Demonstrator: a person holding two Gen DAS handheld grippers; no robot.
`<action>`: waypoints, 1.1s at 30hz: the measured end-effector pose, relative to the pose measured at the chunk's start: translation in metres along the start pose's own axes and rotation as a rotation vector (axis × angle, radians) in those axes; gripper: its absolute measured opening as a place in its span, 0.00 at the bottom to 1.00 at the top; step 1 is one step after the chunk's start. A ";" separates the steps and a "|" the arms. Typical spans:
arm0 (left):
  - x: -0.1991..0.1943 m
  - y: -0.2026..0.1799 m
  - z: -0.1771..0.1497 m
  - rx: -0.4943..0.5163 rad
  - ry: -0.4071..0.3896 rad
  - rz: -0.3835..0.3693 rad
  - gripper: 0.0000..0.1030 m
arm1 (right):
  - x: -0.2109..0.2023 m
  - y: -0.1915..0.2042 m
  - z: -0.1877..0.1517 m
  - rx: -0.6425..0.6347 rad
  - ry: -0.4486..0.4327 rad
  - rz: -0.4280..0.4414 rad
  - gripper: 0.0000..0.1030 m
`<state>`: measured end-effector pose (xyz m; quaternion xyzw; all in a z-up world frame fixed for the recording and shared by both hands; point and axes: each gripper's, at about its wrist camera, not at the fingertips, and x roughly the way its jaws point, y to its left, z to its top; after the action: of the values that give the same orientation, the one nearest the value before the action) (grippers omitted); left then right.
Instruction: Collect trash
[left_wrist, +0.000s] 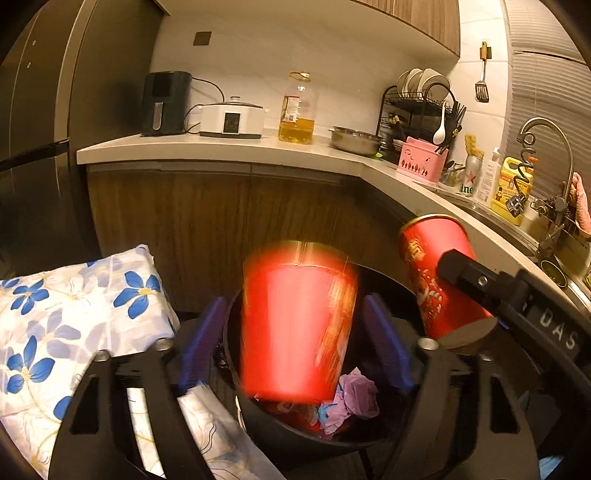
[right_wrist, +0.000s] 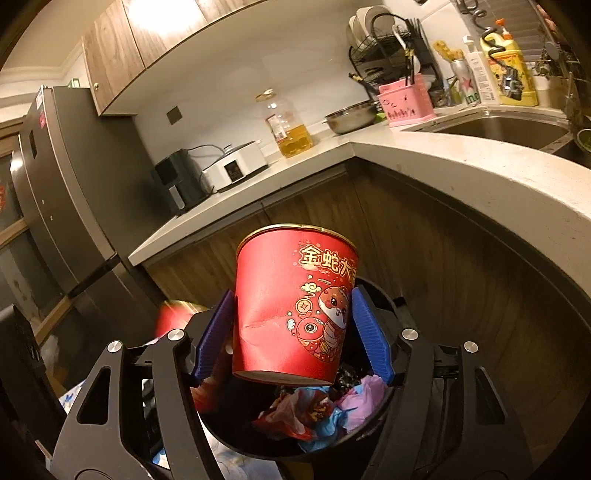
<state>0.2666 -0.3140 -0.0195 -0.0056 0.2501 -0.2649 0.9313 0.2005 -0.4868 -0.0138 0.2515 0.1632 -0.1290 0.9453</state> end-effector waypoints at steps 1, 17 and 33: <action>0.001 -0.001 -0.001 0.005 -0.001 0.001 0.80 | 0.002 0.000 0.001 0.002 0.004 -0.001 0.65; -0.053 0.044 -0.009 -0.066 -0.044 0.219 0.92 | -0.023 0.029 -0.022 -0.182 -0.003 -0.127 0.90; -0.158 0.079 -0.045 -0.092 -0.049 0.353 0.94 | -0.106 0.091 -0.070 -0.345 -0.006 -0.130 0.95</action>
<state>0.1679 -0.1619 0.0029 -0.0105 0.2364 -0.0856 0.9678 0.1157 -0.3570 0.0074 0.0741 0.1958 -0.1605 0.9646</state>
